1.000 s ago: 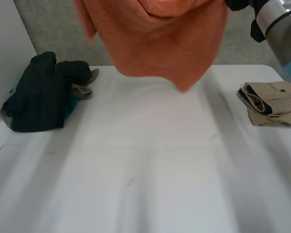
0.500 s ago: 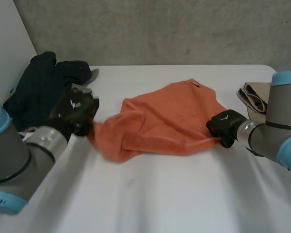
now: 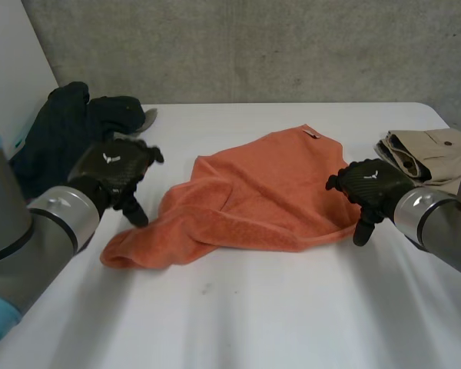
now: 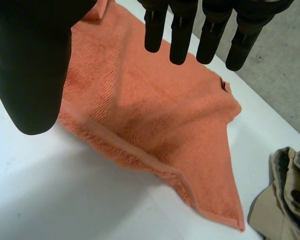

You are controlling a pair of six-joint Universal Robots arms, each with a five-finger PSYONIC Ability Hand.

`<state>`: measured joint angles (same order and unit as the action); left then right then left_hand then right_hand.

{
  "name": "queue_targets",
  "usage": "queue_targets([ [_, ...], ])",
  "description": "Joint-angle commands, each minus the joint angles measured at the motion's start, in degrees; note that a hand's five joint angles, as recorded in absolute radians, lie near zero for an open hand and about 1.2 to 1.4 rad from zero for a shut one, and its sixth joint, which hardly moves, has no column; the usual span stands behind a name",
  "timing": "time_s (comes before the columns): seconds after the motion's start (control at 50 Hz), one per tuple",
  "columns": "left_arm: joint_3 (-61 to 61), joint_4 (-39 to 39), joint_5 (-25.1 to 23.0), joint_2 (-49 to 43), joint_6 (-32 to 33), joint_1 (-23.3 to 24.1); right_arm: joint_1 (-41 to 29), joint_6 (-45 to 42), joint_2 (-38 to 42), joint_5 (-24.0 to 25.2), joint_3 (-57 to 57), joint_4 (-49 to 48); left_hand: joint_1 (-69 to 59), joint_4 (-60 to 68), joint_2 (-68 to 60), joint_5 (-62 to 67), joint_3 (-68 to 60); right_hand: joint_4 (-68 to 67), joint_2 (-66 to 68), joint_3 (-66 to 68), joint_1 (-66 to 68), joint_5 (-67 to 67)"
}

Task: Fold the laundry.

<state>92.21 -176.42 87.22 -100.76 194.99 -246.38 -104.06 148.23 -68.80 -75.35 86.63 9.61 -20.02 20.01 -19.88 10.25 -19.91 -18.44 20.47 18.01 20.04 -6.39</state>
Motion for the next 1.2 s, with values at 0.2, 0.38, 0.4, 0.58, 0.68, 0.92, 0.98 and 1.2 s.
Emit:
queue_targets([
  [0.2,-4.14,6.00,-0.90,-12.26,-0.84,-8.33,3.60,-0.31,0.07,3.37,3.73,-1.88,-5.16,5.17,-5.31,4.93,-5.28,0.79,-2.82,-0.36,-2.39,-1.27],
  [0.38,-3.44,8.37,-3.63,-15.87,-1.10,-7.89,5.71,-0.22,1.03,3.37,-0.14,-1.09,-13.87,13.88,-14.01,13.64,-13.98,8.36,-10.39,-7.93,-9.96,6.30],
  [0.4,-3.36,8.37,-3.81,-15.87,-1.10,-7.72,5.89,-0.22,1.21,3.46,-0.32,-1.09,-19.07,19.08,-19.22,18.84,-19.19,8.36,-10.39,-7.93,-9.96,6.30],
  [0.58,-6.07,8.63,-3.72,-14.73,-1.10,-6.84,5.45,-0.31,6.48,3.72,-2.34,-1.35,-59.98,59.99,-60.12,59.75,-60.09,6.01,-8.03,-5.58,-7.60,3.95],
  [0.68,-9.06,9.95,-3.54,-11.74,-1.02,-5.43,5.19,-0.66,10.17,3.81,-3.30,-1.88,-59.98,59.99,-60.12,59.75,-60.09,5.50,-7.53,-5.07,-7.10,3.44],
  [0.92,-11.62,10.22,-3.63,-1.37,-1.10,-4.46,5.36,-3.39,16.49,2.94,-4.97,-13.19,-59.98,59.99,-60.12,59.75,-60.09,-51.91,49.88,52.34,50.31,-53.97],
  [0.98,-11.62,10.13,-3.46,0.56,-1.19,-4.46,5.71,-3.04,16.94,1.97,-5.77,-16.64,-59.98,59.99,-60.12,59.75,-60.09,-61.56,59.53,61.99,59.96,-63.61],
  [1.2,-12.05,6.17,-2.58,9.61,-0.40,-5.87,8.34,-5.05,-4.57,-2.17,-6.20,-10.51,-59.98,59.99,-60.12,59.75,-60.09,-61.56,59.53,61.99,59.96,-63.61],
])
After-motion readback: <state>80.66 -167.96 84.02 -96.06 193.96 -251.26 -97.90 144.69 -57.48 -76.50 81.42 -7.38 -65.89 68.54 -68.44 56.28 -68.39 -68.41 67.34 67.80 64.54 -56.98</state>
